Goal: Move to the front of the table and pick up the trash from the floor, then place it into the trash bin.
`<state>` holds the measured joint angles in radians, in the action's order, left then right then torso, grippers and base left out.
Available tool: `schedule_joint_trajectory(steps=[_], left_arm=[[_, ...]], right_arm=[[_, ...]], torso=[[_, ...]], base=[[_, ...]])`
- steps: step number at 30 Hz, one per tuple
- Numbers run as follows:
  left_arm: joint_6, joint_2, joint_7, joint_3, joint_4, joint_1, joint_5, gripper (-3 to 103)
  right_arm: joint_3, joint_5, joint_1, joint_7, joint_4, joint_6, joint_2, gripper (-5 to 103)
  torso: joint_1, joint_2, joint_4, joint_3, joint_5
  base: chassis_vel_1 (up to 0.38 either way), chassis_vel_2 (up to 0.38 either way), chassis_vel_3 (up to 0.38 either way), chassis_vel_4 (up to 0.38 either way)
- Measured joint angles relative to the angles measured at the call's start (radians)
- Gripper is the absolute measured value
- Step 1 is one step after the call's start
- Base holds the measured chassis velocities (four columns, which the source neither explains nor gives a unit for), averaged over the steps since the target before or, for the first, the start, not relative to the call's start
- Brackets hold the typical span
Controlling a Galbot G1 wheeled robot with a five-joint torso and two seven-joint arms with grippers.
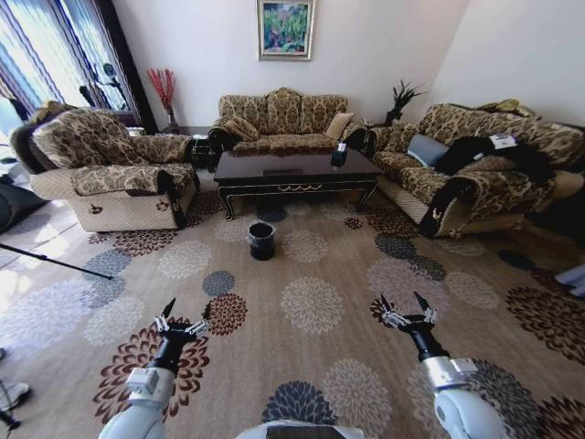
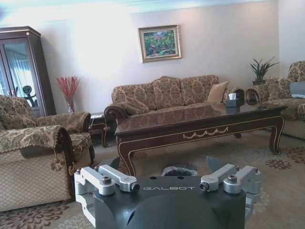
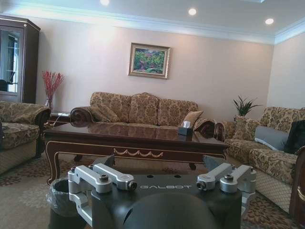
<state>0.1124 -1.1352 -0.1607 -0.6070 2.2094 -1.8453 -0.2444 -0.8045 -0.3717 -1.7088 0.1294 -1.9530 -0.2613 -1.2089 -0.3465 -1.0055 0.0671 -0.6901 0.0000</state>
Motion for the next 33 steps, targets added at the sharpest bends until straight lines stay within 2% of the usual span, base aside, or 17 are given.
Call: schedule_joint_trajectory(steps=[24,33], left_arm=[[0.0,0.0,0.0,0.0,0.0,0.0,0.0,100],[0.0,0.0,0.0,0.0,0.0,0.0,0.0,100]], right_arm=[[0.0,0.0,0.0,0.0,0.0,0.0,0.0,100],[0.0,0.0,0.0,0.0,0.0,0.0,0.0,100]], torso=[[-0.053,-0.119,0.0,-0.066,0.0],[-0.056,-0.126,0.0,-0.07,0.0]], base=[[0.0,0.0,0.0,0.0],[0.0,0.0,0.0,0.0]])
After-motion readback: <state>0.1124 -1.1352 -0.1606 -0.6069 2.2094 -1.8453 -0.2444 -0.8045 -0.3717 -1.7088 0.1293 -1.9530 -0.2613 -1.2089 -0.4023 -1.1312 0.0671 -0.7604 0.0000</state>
